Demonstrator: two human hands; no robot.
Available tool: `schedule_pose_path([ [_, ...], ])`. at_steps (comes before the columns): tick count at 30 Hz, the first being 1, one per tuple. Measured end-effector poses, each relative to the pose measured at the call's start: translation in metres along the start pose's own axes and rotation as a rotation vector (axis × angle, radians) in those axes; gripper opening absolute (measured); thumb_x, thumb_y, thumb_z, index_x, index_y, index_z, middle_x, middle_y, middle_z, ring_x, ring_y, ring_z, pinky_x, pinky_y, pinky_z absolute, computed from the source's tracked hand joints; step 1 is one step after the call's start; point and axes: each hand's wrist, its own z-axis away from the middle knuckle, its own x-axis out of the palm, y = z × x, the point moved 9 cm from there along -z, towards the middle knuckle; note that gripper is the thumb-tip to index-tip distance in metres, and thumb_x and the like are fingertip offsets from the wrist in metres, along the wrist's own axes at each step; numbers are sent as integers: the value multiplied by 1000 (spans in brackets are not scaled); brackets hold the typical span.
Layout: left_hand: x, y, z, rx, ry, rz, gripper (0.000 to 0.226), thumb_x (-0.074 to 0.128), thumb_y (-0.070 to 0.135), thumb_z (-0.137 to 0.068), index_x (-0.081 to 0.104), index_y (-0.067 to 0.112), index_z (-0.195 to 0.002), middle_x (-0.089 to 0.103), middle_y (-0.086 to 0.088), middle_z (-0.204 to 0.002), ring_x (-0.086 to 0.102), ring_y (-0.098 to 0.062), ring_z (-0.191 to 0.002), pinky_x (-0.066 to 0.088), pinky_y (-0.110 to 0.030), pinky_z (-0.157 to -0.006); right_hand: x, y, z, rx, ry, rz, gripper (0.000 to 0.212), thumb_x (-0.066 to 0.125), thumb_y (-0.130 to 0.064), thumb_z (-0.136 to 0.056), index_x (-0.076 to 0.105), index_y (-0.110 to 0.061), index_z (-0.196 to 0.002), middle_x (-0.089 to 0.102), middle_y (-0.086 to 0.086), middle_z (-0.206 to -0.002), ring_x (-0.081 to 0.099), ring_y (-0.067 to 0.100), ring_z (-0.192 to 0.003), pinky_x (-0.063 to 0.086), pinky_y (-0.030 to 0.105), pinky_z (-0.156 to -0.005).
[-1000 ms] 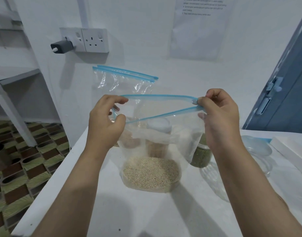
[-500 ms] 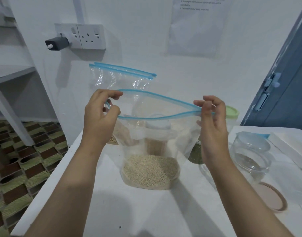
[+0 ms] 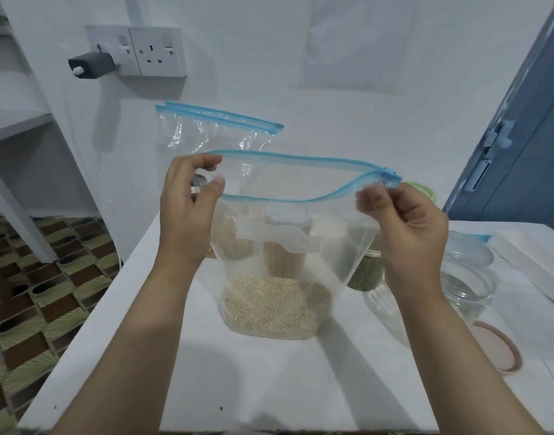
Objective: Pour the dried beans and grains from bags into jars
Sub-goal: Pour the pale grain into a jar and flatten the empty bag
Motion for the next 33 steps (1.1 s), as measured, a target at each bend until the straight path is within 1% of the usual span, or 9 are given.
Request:
schedule_pose_path([
  [3, 2, -7, 2, -36, -44, 64, 30, 47, 41, -89, 59, 30, -114, 54, 16, -115, 50, -5, -96, 41, -19, -86, 4, -3, 0, -14, -12, -39, 16, 61, -21, -95, 61, -6, -88, 64, 2, -77, 64, 14, -73, 58, 47, -80],
  [6, -5, -10, 5, 2, 4, 28, 18, 44, 34, -100, 59, 32, -109, 57, 11, -111, 51, -11, -96, 43, -32, -91, 11, -8, 0, -54, -33, -23, 14, 57, -22, -98, 55, -15, -86, 57, 5, -76, 58, 15, -66, 55, 36, -66],
  [11, -17, -2, 4, 24, 140, -49, 15, 45, 36, -100, 56, 37, -90, 57, 12, -93, 52, -11, -86, 42, -31, -80, 22, -24, -9, -128, -62, 7, 13, 56, -14, -100, 52, -11, -88, 52, 11, -72, 52, 17, -61, 47, 35, -62],
  [14, -18, 11, 5, 85, 184, -130, 11, 47, 32, -98, 56, 26, -93, 59, 7, -98, 56, -13, -91, 45, -30, -80, 32, -36, -17, -168, -91, -2, 11, 55, -11, -101, 53, -9, -90, 51, 9, -72, 50, 19, -60, 45, 27, -60],
  [17, -11, 21, 5, 92, 176, -185, 8, 52, 30, -95, 54, 22, -97, 55, 16, -95, 54, -5, -93, 44, -24, -84, 45, -44, -23, -206, -121, 5, 14, 55, -12, -100, 53, -18, -88, 50, 5, -72, 48, 20, -60, 43, 27, -59],
  [21, -7, 40, 7, 135, 168, -355, 25, 48, 37, -95, 60, 18, -105, 56, 10, -107, 52, -15, -106, 42, -35, -93, 50, -43, -21, -208, -118, 21, 14, 57, -18, -99, 52, -22, -86, 49, 11, -73, 45, 32, -62, 43, 30, -57],
  [24, 9, 67, 4, 211, 79, -480, 36, 40, 44, -95, 66, 21, -105, 61, 8, -115, 51, -16, -114, 36, -48, -103, 52, -38, -15, -182, -125, 25, 15, 58, -23, -98, 52, -23, -84, 49, 12, -74, 44, 38, -66, 44, 31, -57],
  [27, 50, 83, 3, 283, -116, -487, 45, 37, 50, -97, 66, 20, -114, 64, 5, -118, 55, -18, -115, 36, -55, -105, 60, -37, -10, -171, -160, 38, 16, 60, -24, -98, 54, -22, -83, 52, 2, -73, 46, 38, -67, 42, 44, -59],
  [33, 81, 88, 4, 351, -180, -539, 44, 39, 49, -99, 59, 25, -129, 57, 6, -130, 49, -16, -122, 33, -45, -108, 65, -39, -7, -171, -205, 56, 13, 59, -17, -99, 56, -8, -91, 55, 1, -72, 49, 32, -67, 44, 48, -62],
])
